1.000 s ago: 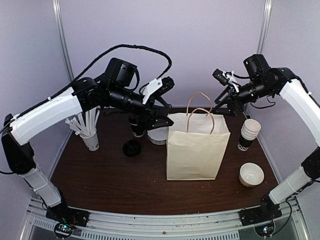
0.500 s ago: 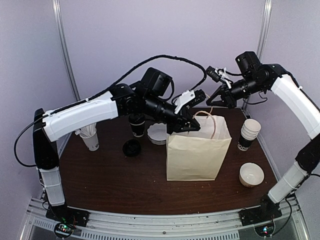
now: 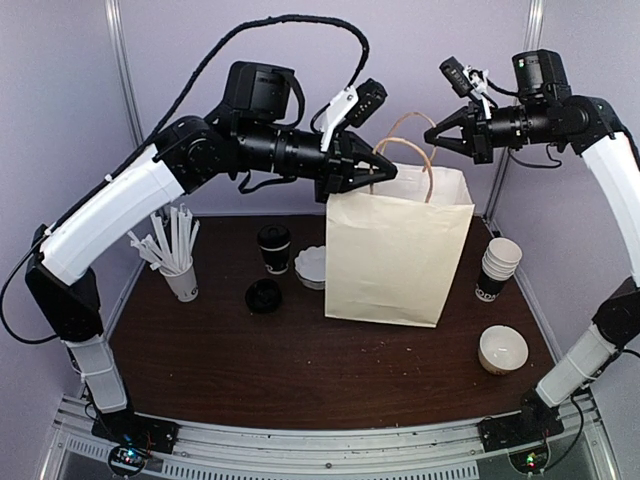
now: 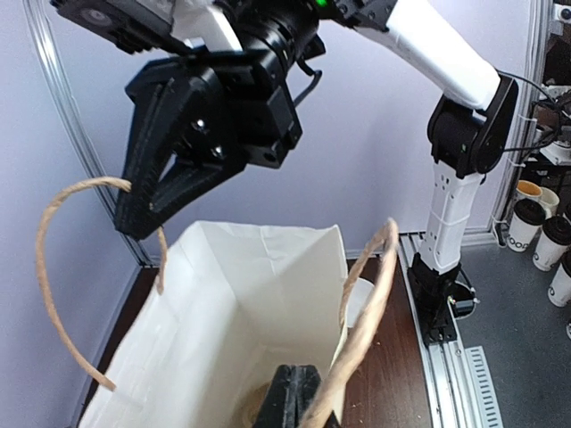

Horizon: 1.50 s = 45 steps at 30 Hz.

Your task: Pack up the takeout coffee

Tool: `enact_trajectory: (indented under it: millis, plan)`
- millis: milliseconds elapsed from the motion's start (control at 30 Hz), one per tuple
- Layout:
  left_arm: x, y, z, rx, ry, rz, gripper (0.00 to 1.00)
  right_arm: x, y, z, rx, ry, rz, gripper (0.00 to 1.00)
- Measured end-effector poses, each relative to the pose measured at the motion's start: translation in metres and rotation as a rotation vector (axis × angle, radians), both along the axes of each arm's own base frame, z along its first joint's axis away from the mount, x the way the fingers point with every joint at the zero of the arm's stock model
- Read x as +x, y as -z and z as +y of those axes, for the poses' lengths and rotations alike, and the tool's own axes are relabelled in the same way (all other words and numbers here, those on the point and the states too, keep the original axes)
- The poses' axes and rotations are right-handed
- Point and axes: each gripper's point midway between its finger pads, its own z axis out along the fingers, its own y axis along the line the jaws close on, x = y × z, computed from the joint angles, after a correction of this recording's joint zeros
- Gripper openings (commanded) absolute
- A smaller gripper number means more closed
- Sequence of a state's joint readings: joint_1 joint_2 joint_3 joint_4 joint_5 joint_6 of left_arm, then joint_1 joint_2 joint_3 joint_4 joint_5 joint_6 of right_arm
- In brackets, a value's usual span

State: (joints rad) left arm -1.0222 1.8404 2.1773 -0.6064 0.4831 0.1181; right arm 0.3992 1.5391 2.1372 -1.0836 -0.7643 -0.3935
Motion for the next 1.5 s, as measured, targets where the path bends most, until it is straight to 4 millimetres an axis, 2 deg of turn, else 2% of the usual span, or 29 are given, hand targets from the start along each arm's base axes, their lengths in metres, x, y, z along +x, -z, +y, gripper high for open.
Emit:
enact_trajectory:
  millis: [100,200,1033,1067,1100,1133,1167,1200,1233,1267,1367,1433,1500]
  plan:
    - [-0.001,-0.019,0.007,-0.035,-0.017,-0.03,0.0,-0.001,-0.012,0.0,0.019,0.006,-0.026,0.0]
    - [0.001,-0.024,0.009,-0.043,-0.031,-0.041,0.0,0.0,-0.014,0.0,0.026,0.01,-0.025,0.0]
    - [0.008,0.022,0.006,0.073,-0.054,0.0,0.0,0.012,0.013,0.008,-0.002,0.011,0.035,0.0]
    - [0.009,0.025,0.006,0.079,-0.056,0.002,0.12,0.013,0.014,0.008,-0.003,0.011,0.039,0.0]
    - [0.009,0.027,0.006,0.083,-0.058,0.004,0.34,0.014,0.016,0.008,-0.005,0.011,0.043,0.07]
    - [0.01,0.029,0.006,0.088,-0.061,0.001,0.53,0.015,0.018,0.009,-0.007,0.012,0.045,0.21]
    - [0.011,0.031,0.006,0.094,-0.068,-0.001,0.67,0.017,0.021,0.009,-0.012,0.013,0.044,0.42]
    - [0.013,0.035,0.005,0.101,-0.075,0.003,0.8,0.019,0.026,0.009,-0.017,0.017,0.053,0.59]
    - [0.016,0.04,0.006,0.112,-0.087,0.006,0.95,0.022,0.031,0.01,-0.025,0.023,0.062,0.69]
    - [0.018,0.046,0.006,0.126,-0.098,0.011,0.97,0.025,0.037,0.01,-0.032,0.028,0.073,0.75]
    - [0.028,0.079,0.01,0.207,-0.14,0.043,0.98,0.04,0.064,0.007,-0.063,0.054,0.142,0.86]
    - [0.031,0.1,0.017,0.273,-0.161,0.067,0.97,0.052,0.077,0.001,-0.072,0.079,0.195,0.89]
    - [0.032,0.107,0.024,0.301,-0.172,0.069,0.97,0.06,0.086,-0.008,-0.079,0.105,0.234,0.91]
